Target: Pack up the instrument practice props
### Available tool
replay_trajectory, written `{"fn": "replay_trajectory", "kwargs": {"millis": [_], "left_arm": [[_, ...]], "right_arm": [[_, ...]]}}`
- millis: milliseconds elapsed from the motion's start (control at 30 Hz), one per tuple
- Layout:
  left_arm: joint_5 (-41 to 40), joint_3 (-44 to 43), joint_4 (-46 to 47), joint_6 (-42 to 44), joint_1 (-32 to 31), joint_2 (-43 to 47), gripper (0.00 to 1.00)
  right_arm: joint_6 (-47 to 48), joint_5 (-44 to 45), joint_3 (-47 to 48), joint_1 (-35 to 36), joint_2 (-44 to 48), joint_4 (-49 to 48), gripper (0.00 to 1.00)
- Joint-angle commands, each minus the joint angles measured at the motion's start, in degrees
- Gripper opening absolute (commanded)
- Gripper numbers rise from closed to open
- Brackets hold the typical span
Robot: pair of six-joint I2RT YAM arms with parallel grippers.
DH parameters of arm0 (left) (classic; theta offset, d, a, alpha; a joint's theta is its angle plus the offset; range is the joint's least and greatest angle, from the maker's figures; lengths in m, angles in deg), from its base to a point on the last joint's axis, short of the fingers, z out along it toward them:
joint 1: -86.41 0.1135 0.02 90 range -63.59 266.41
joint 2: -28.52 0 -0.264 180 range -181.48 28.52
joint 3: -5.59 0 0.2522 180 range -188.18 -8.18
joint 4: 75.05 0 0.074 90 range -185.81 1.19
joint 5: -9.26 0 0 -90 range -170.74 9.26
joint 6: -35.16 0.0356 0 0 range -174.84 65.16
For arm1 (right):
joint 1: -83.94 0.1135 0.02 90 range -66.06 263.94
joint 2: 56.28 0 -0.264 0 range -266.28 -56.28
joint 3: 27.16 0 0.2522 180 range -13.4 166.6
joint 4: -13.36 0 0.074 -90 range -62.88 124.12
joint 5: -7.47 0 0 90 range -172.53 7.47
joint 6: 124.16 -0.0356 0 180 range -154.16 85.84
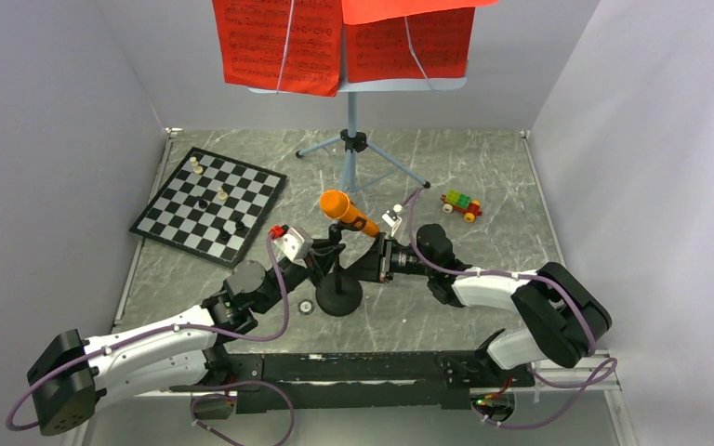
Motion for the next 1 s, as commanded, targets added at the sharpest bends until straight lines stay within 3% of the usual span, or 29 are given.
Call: {"fn": "replay_trajectory", "kwargs": {"millis": [0, 133, 267, 400, 567, 833, 967], "left_arm": [[-0.5, 0.7, -2.0, -1.3, -0.6, -0.9, 0.00], [-0.7, 0.8, -2.1, -1.3, -0.8, -1.0, 0.00], [-1.0, 0.9, -2.0, -1.7, -0.9, -1.6, 0.00], [-1.0, 0.7, -2.2, -2.2, -1.1, -2.6, 0.00], [-0.9, 0.5, -2.1, -2.8, -1.3, -3.9, 0.00], [-0.7, 0.8, -2.0, -3.3, -1.5, -4.6, 0.00], [-0.7, 1.4, -1.2, -3.9, -1.5, -4.8, 0.00]], "right_arm": [[0.6, -2.0, 2.8, 1.0, -0.2, -1.7, 0.26], [3.1, -0.6, 2.8, 1.1, 2.4, 1.6, 0.16], [10.8, 3.3, 5.0, 2.4, 6.5, 11.9, 0.00], [21.1, 11.4, 9.3, 7.0, 10.1, 25.9, 0.00], [30.3, 22.9, 12.9, 12.8, 11.8, 36.4, 0.00], [42.5, 47.4, 16.3, 21.5, 14.0, 48.5, 0.00], [45.3, 52.4, 17.4, 24.2, 14.3, 51.1, 0.00]]}}
